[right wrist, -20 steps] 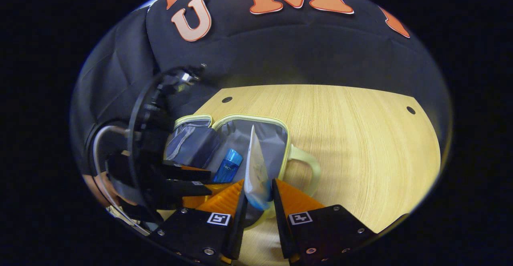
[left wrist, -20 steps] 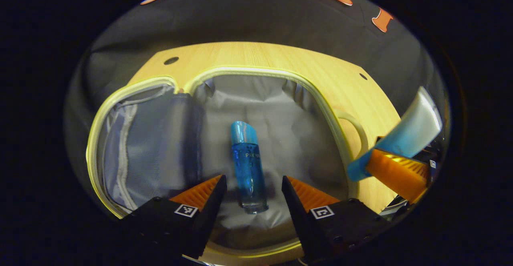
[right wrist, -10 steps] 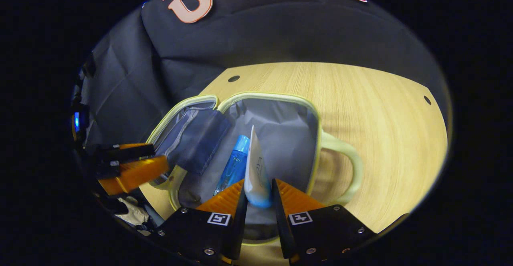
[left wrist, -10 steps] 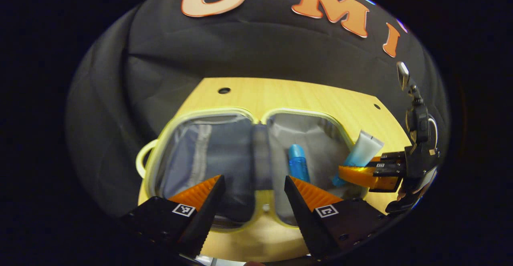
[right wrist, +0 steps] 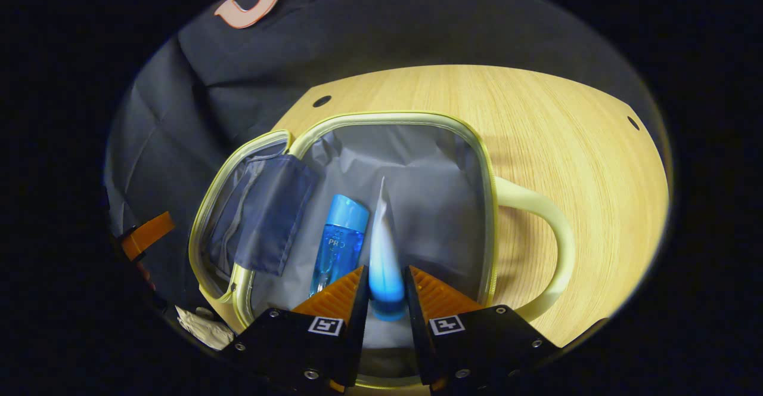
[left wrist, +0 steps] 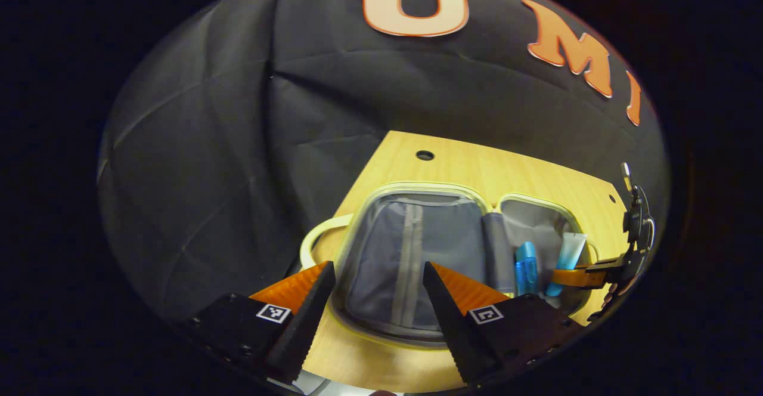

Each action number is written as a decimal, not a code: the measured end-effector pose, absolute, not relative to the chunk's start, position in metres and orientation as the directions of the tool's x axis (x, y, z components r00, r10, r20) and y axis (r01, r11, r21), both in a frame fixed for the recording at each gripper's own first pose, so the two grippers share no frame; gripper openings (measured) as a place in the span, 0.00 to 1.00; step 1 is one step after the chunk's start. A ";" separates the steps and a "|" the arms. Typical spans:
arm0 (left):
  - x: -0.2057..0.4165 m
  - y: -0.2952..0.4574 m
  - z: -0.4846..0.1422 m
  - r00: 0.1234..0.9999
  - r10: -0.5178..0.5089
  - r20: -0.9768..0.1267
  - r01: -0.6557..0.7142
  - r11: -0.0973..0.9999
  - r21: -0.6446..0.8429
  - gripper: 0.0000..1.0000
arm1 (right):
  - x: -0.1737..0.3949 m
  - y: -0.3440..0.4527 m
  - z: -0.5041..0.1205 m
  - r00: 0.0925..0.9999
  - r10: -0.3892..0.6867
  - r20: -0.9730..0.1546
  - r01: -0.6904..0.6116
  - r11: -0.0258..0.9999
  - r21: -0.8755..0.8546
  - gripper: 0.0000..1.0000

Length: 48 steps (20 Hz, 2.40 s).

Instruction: First open the suitcase, pack the skin care products into it, and then close the suitcase.

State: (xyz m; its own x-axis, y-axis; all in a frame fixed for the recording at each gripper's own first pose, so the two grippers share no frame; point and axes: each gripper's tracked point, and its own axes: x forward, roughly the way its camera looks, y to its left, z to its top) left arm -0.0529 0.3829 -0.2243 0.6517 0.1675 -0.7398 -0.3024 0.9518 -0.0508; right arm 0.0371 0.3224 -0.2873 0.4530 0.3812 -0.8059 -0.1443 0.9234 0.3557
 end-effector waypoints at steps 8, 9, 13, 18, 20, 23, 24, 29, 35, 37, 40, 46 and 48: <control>-0.036 0.445 -0.245 0.651 0.227 -0.724 -0.406 0.910 -0.080 0.93 | 0.043 0.322 -0.266 0.503 0.381 -0.776 -0.114 0.919 0.377 0.51; -0.033 0.451 -0.250 0.645 0.227 -0.730 -0.419 0.903 -0.089 0.93 | 0.043 0.318 -0.259 0.527 0.376 -0.763 -0.110 0.920 0.377 0.55; -0.027 0.468 -0.276 0.630 0.208 -0.748 -0.497 0.848 -0.183 0.92 | 0.048 0.288 -0.226 0.634 0.317 -0.705 -0.099 0.938 0.332 0.84; -0.033 0.482 -0.300 0.612 0.131 -0.780 -0.577 0.748 -0.328 0.95 | 0.051 0.234 -0.190 0.736 0.209 -0.644 -0.018 0.957 0.291 0.93; -0.036 0.484 -0.303 0.621 0.069 -0.780 -0.612 0.664 -0.429 0.95 | 0.051 0.213 -0.176 0.774 0.167 -0.611 0.007 0.962 0.272 0.94; -0.033 0.481 -0.310 0.649 -0.007 -0.761 -0.669 0.471 -0.575 0.95 | 0.050 0.190 -0.162 0.807 0.109 -0.581 0.032 0.973 0.227 0.95; -0.031 0.478 -0.313 0.666 -0.021 -0.746 -0.674 0.411 -0.614 0.95 | 0.049 0.182 -0.159 0.811 0.094 -0.578 0.037 0.977 0.211 0.95; -0.035 0.491 -0.318 0.739 -0.052 -0.672 -0.661 0.137 -0.738 0.91 | 0.042 0.171 -0.152 0.820 0.078 -0.567 0.038 0.981 0.189 0.95; -0.028 0.485 -0.335 0.779 -0.074 -0.623 -0.625 -0.002 -0.781 0.47 | 0.034 0.166 -0.151 0.817 0.088 -0.569 0.020 0.983 0.181 0.95; -0.040 0.489 -0.319 0.808 -0.087 -0.582 -0.586 -0.031 -0.809 0.30 | 0.035 0.163 -0.152 0.817 0.092 -0.570 0.015 0.983 0.180 0.95; -0.061 0.502 -0.296 0.825 -0.010 -0.565 -0.563 0.070 -0.823 0.23 | 0.036 0.158 -0.149 0.820 0.098 -0.564 0.012 0.982 0.188 0.95; -0.037 0.489 -0.213 0.904 -0.030 -0.426 -0.412 0.204 -0.888 0.08 | 0.046 0.143 -0.134 0.849 0.102 -0.519 -0.002 0.982 0.190 0.95; -0.034 0.478 -0.179 0.928 -0.048 -0.370 -0.347 0.254 -0.903 0.07 | 0.049 0.135 -0.127 0.860 0.098 -0.500 -0.008 0.984 0.178 0.95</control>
State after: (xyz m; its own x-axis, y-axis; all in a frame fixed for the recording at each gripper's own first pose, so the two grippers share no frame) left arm -0.0339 0.4778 -0.1793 0.9278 -0.0479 -0.3700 -0.3470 0.2536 -0.9030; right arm 0.0494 0.1354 -0.1272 0.8604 0.0976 -0.5002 -0.0084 0.9841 0.1776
